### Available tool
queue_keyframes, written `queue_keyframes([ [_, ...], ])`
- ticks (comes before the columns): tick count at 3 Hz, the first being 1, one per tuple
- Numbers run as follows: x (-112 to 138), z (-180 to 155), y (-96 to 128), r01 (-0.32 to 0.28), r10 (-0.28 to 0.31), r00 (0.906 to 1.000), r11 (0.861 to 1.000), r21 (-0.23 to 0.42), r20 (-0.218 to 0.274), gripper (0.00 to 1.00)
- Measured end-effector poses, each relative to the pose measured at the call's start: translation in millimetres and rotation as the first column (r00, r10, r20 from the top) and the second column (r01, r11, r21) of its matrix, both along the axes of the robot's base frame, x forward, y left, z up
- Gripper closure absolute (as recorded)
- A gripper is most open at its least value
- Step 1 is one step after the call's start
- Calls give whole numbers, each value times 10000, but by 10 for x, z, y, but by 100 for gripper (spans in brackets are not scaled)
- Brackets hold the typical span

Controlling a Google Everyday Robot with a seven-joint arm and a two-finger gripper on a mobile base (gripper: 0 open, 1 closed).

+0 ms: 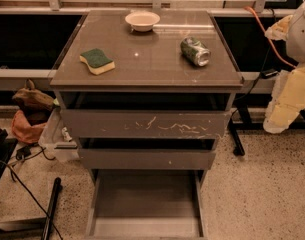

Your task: Place green can into bottom drawer

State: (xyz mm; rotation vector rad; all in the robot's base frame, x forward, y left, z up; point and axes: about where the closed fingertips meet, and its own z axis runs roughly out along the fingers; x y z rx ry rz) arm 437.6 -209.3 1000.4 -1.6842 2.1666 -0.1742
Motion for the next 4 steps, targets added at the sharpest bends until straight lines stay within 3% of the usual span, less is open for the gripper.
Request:
queue_keyframes([
  [2, 123, -90, 23, -32, 28, 9997, 9998, 171, 233, 0],
  [3, 567, -305, 18, -337, 284, 9968, 9969, 712, 747, 0],
  [4, 1280, -627, -2, -413, 253, 9928, 9898, 1364, 1167, 0],
])
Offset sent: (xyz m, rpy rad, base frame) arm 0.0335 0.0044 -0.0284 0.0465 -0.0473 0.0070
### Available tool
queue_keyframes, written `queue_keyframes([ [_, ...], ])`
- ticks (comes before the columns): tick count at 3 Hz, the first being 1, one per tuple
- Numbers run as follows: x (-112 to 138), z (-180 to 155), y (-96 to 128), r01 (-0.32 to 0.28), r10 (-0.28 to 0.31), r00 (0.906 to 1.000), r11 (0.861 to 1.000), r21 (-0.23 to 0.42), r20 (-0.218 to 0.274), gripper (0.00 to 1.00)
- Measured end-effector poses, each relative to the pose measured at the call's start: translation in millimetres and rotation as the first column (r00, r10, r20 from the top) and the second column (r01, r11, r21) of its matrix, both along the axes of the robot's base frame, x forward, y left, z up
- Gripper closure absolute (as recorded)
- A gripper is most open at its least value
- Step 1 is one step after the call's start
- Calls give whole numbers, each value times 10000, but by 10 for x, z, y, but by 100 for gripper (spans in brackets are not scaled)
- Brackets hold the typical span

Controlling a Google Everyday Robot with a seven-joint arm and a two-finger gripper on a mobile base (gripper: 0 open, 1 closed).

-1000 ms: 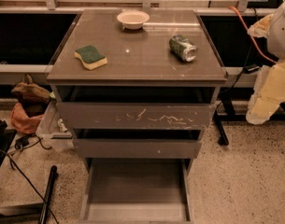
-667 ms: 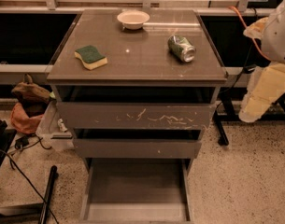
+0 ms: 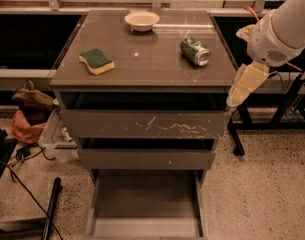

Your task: Place green can into bottom drawer

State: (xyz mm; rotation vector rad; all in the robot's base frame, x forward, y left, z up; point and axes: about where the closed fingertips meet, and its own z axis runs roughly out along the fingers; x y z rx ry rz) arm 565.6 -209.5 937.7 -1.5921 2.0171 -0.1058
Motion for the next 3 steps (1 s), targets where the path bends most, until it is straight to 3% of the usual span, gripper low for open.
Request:
queue_keyframes([
  [1, 29, -5, 20, -52, 51, 9999, 10000, 56, 90, 0],
  [3, 988, -15, 74, -681, 570, 9888, 9947, 773, 1376, 0],
])
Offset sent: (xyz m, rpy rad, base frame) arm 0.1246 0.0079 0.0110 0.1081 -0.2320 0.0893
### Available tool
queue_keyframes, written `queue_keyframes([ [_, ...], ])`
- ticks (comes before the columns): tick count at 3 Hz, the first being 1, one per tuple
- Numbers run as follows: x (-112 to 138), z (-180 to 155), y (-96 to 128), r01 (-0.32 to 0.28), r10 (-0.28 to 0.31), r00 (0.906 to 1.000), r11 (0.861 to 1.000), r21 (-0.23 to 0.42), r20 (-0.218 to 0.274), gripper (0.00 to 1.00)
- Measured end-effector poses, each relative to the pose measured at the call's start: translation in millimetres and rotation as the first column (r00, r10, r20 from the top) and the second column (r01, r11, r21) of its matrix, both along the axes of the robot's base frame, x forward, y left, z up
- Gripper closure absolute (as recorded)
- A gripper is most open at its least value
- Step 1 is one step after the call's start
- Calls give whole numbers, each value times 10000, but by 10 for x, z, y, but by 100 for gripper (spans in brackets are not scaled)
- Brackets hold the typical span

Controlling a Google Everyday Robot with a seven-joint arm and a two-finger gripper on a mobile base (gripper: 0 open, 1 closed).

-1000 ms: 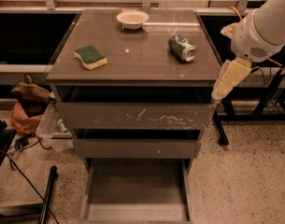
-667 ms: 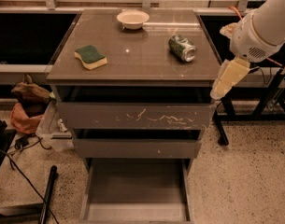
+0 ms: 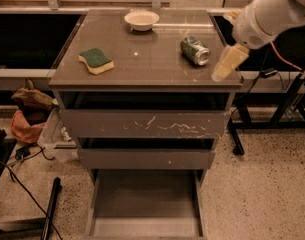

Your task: Place green can into bottom drawer

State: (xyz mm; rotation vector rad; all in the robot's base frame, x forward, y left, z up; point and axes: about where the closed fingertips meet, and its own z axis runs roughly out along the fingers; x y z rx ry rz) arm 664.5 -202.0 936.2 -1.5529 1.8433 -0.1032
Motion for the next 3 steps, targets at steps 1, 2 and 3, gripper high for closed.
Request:
queue_keyframes([
  [1, 547, -336, 90, -89, 129, 9978, 9981, 615, -646, 0],
  [2, 915, -654, 250, -33, 194, 9877, 9946, 1035, -1552, 0],
  [3, 1041, -512, 211, 3, 131, 9928, 9937, 1117, -1189, 0],
])
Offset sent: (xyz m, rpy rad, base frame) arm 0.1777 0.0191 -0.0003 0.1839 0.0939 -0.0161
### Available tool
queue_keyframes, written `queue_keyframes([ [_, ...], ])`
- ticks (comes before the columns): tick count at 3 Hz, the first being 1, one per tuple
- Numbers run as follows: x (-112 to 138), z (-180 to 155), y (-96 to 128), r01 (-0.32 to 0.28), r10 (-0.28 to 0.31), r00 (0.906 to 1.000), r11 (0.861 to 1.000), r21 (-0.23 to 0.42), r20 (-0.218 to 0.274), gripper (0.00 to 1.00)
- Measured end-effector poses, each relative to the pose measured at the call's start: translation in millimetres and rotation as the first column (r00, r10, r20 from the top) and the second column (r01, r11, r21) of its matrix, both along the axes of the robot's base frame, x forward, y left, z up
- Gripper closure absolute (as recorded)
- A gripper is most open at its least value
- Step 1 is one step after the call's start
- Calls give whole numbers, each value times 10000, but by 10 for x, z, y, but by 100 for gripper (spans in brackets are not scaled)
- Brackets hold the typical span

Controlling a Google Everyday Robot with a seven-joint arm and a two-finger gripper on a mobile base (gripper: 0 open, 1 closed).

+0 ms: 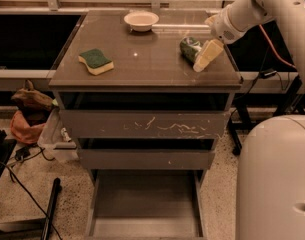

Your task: Place green can into bottom drawer

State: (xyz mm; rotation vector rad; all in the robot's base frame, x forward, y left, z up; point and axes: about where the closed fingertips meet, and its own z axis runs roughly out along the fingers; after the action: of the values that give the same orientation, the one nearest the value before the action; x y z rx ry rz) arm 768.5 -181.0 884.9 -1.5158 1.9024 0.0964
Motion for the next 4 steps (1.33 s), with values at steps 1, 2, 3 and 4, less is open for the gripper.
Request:
queue_keyframes([
  [1, 0, 0, 0, -1, 1, 10000, 10000, 0, 1, 0],
  [2, 63, -46, 28, -109, 108, 9999, 9999, 96, 87, 0],
  [3, 165, -151, 138, -60, 76, 9992, 9992, 390, -403, 0],
  [4, 225, -131, 213, 140, -86, 9970, 9975, 694, -770, 0],
])
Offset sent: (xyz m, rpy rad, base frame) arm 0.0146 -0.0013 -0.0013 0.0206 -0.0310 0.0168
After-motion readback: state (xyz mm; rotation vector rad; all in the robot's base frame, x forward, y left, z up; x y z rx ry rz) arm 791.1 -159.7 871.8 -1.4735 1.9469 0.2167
